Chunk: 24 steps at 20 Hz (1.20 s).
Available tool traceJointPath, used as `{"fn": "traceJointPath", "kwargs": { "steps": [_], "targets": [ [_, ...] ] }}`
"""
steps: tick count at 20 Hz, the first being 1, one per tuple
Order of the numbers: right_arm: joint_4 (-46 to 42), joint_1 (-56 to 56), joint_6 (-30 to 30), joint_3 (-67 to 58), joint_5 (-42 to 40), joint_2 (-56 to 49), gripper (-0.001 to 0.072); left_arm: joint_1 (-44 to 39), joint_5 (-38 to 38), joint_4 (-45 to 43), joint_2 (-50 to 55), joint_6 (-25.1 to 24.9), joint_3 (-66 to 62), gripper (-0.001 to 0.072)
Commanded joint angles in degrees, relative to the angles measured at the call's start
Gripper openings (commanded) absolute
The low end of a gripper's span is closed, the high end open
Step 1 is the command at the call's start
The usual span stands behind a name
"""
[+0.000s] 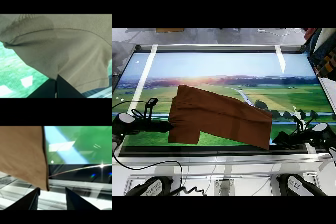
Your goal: Fold the clothes and pants, and hang the long-sleeved shirts on hangers.
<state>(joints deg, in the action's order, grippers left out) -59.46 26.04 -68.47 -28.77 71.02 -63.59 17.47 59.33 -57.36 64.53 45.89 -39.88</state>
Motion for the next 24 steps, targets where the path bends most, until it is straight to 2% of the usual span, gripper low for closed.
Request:
{"fn": "traceJointPath", "kwargs": {
  "steps": [1, 5, 7, 11, 18, 19, 20, 21, 23, 24],
  "targets": [
    [1.68, -0.02, 0.13, 4.09, -3.23, -0.42, 0.0369, -0.02, 0.0, 1.53, 0.04, 0.0, 0.02, 0.0013],
    [2.86, -0.02, 0.66, 7.61, -7.56, -0.42, 0.0368, -0.02, 0.0, 6.54, 0.04, 0.0, 0.02, 0.0013],
    [3.85, -0.02, 0.74, 7.65, -8.28, -0.48, 0.0309, -0.02, -0.02, 7.54, 0.04, -0.02, 0.02, 0.0013],
    [8.66, -0.02, 3.72, 7.65, -8.15, -2.8, 0.0309, 0.0, -0.02, 7.5, 0.07, -0.02, 0.02, 0.0013],
    [9.9, -2.19, 5.01, 7.65, -7.54, -5.27, 0.0307, 0.0, 0.0, 7.93, 0.04, 0.0, 0.02, 0.0013],
    [9.9, -3.17, 5.11, 7.65, -7.52, -5.27, 0.0269, 0.0, 0.0, 7.93, 0.04, -0.02, 0.02, 0.0013],
    [9.92, -3.93, 5.11, 7.63, -7.56, -5.22, 0.0141, 0.0, -0.02, 7.93, 0.04, -0.02, 0.02, 0.0013],
    [9.9, -4.37, 5.16, 7.63, -7.58, -5.2, 0.0061, 0.0, -0.02, 7.89, 0.04, -0.02, 0.02, 0.0013],
    [9.94, -4.35, 5.7, 7.63, -7.58, -5.2, 0.0049, 0.0, 0.0, 7.72, 0.04, -0.02, 0.02, 0.0013],
    [10.12, -4.35, 6.91, 7.63, -7.32, -5.2, 0.0016, 0.0, 0.0, 7.72, 0.04, -0.02, 0.02, 0.0013]
  ]
}}
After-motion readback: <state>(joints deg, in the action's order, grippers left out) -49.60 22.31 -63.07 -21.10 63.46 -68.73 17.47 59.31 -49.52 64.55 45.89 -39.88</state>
